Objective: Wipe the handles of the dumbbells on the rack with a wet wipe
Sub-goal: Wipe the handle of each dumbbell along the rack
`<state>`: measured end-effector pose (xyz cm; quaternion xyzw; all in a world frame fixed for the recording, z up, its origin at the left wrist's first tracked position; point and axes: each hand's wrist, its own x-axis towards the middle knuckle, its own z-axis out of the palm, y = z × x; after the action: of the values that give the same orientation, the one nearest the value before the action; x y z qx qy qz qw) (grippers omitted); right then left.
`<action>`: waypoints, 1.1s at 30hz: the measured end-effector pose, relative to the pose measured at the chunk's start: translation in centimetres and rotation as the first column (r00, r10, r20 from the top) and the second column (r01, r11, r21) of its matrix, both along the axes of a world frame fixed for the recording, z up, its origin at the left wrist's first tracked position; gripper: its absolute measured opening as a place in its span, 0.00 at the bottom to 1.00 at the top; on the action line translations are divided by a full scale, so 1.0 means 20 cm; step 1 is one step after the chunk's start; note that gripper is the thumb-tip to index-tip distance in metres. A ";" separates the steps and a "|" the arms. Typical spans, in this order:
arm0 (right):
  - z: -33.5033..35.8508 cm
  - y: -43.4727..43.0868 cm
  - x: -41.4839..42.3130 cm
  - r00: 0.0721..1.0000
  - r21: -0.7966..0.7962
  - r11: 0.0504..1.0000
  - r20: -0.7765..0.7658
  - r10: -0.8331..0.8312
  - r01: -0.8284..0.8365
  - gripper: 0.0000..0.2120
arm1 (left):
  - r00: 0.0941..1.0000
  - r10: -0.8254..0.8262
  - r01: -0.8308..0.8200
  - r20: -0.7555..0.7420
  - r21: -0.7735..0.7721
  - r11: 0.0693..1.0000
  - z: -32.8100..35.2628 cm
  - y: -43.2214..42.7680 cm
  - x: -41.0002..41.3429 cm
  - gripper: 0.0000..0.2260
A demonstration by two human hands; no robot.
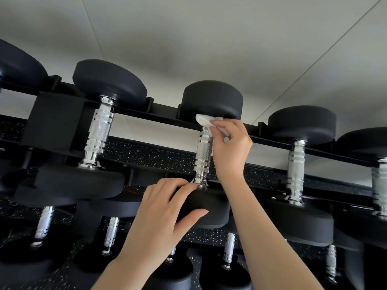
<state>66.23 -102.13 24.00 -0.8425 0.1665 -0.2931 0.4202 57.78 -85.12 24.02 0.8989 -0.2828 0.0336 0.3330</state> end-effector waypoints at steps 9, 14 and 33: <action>0.05 -0.05 -0.08 0.970 0.039 0.985 -0.172 0.170 -0.165 0.04 | 1.000 -0.010 0.010 -0.008 -0.032 0.999 -0.01 0.00 0.00 0.20; 0.04 -0.06 -0.23 0.916 0.056 0.953 -0.264 0.303 -0.299 0.05 | 1.000 -0.016 0.016 -0.010 -0.034 0.999 -0.01 0.01 0.00 0.20; 0.08 -0.13 -0.35 0.704 0.328 0.892 -0.551 0.449 -0.312 0.12 | 0.999 0.010 -0.014 -0.050 -0.071 0.997 0.00 0.01 0.01 0.20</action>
<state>59.21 -104.69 25.60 -0.8576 0.1451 0.1093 0.4811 57.90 -84.87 23.93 0.8886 -0.2677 0.0233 0.3718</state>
